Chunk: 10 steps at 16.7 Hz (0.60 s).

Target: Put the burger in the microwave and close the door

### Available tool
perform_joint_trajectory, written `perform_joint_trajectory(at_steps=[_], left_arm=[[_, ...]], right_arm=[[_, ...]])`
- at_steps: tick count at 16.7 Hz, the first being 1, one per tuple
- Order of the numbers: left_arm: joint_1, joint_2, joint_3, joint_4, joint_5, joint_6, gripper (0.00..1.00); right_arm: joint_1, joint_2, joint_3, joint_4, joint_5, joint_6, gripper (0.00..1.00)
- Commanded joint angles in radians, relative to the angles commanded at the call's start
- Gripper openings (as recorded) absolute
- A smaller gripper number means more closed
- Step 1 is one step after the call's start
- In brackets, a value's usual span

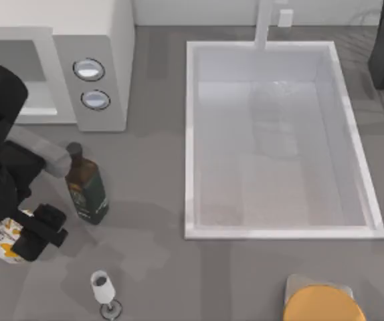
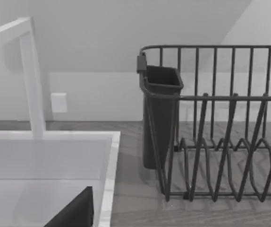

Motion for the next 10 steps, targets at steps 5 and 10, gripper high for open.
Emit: perform_joint_trajectory(at_steps=[5,10], left_arm=[[-0.022,-0.024,0.033,-0.143,0.009,-0.013,0.00],[-0.017,-0.020,0.029,-0.141,0.008,-0.011,0.00]], right_arm=[[0.000,0.000,0.000,0.000,0.000,0.000,1.00],[0.000,0.000,0.000,0.000,0.000,0.000,1.00]])
